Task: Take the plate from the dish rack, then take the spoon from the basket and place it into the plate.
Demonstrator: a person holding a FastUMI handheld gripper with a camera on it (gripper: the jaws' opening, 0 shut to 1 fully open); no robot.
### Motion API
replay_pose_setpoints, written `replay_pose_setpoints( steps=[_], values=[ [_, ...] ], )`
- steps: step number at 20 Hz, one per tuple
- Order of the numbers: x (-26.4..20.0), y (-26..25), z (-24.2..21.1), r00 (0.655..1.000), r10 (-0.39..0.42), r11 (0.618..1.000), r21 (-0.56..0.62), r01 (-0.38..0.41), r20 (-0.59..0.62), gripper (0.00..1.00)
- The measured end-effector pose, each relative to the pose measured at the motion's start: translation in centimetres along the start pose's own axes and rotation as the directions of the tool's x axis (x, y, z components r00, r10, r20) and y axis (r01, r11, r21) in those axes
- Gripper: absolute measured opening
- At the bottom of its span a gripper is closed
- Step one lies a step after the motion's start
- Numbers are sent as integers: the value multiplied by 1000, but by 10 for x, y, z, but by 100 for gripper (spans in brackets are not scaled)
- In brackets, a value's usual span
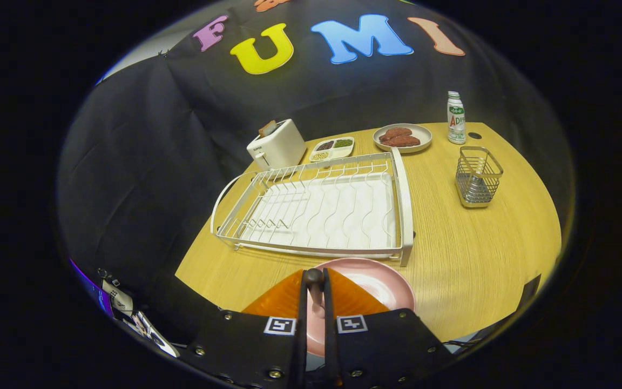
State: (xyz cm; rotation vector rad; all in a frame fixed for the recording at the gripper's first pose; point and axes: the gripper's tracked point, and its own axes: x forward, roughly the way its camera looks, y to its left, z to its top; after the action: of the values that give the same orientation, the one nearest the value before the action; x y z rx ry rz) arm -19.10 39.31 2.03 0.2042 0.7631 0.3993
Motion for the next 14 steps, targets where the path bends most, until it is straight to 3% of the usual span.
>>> replay_pose_setpoints(
  steps=[2,14],
  values=[
    [-1,7,2,999,38,999,14,-38,4,16],
    [-34,-15,35,997,33,999,-10,-32,69,17]
  ],
)
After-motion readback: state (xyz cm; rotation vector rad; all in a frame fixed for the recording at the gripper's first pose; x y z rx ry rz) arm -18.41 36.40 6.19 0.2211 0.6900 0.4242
